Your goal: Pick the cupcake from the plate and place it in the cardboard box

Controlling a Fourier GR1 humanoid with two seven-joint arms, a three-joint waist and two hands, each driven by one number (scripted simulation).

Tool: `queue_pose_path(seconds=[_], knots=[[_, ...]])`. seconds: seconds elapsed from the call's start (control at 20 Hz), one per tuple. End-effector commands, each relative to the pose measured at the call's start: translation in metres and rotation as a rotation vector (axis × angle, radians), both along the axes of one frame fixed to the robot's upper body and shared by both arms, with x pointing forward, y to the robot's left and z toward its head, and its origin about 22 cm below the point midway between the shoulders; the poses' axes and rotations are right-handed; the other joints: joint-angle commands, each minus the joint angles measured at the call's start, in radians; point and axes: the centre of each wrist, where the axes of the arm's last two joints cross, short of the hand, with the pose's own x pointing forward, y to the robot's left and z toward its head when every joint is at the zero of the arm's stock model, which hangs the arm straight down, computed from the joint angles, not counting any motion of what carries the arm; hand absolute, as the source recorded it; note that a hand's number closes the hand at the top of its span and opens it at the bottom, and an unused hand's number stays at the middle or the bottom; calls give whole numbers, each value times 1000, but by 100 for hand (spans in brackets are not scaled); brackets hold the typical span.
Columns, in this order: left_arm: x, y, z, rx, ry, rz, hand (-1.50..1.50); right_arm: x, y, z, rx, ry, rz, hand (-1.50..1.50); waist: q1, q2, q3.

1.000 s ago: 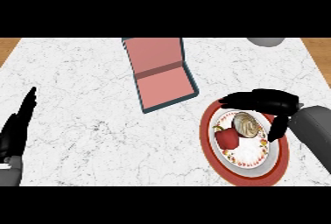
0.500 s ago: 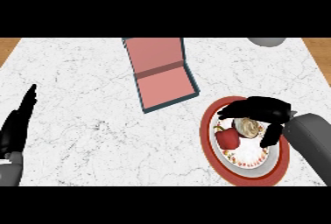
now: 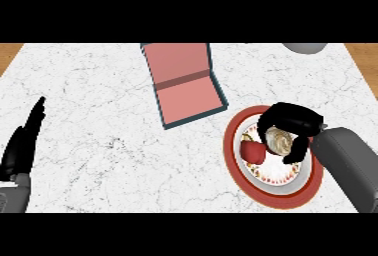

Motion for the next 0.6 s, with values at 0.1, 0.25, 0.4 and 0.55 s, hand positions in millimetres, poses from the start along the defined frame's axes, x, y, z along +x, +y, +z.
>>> queue_pose_path(seconds=[0.1,0.25,0.4,0.55], knots=[[-4,6,-4,-9,-12,-8,0,4,-9,22,108,-158,-77,150,-7,-1,4],[-18,21,-8,10,22,52,0,-3,-28,1,1,-137,-586,150,-46,-21,1],[-23,27,-14,7,44,95,0,-19,-63,-18,-92,-105,-948,150,-119,-36,-6],[-27,31,-11,5,48,95,0,-16,-53,-7,-128,-208,-1128,150,-107,-44,-6]])
